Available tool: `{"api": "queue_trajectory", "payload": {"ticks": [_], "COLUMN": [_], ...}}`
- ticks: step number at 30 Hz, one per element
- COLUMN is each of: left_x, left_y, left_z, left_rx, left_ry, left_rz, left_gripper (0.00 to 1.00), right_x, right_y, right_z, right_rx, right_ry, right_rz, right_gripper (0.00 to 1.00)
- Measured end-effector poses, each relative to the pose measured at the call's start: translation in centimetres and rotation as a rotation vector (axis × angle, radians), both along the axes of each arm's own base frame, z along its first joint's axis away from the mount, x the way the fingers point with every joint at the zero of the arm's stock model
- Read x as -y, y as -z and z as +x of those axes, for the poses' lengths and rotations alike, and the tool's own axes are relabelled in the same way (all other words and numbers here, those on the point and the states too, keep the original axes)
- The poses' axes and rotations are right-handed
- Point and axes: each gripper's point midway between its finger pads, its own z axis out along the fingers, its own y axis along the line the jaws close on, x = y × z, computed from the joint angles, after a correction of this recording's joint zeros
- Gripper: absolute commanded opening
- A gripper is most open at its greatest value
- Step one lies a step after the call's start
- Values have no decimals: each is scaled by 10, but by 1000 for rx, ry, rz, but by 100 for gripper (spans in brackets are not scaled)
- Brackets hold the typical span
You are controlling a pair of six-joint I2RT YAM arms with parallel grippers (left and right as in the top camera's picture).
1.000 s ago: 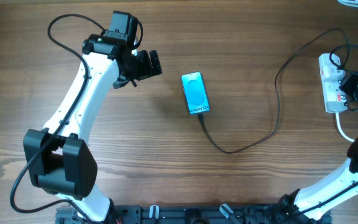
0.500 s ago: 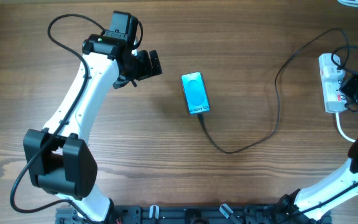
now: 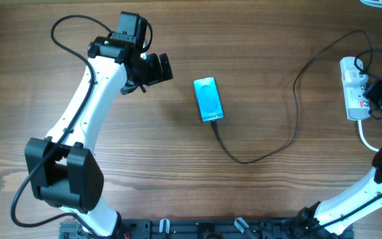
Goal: Plug charger to phone and switch on socket
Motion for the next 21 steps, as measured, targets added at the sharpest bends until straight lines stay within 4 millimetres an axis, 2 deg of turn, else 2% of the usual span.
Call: {"api": "queue_trajectory", "payload": {"ticks": [5,21], "left_x": [0,0], "left_y": [0,0], "left_z": [0,0], "left_rx": [0,0], "left_ry": [0,0], "left_rz": [0,0], "left_gripper": [100,100], "right_x": [-7,-21], "right_y": [-3,1], "right_z": [8,4], "right_rx": [43,25], "right_ry": [-6,-14], "right_rz": [43,122], "right_gripper": [44,41]}}
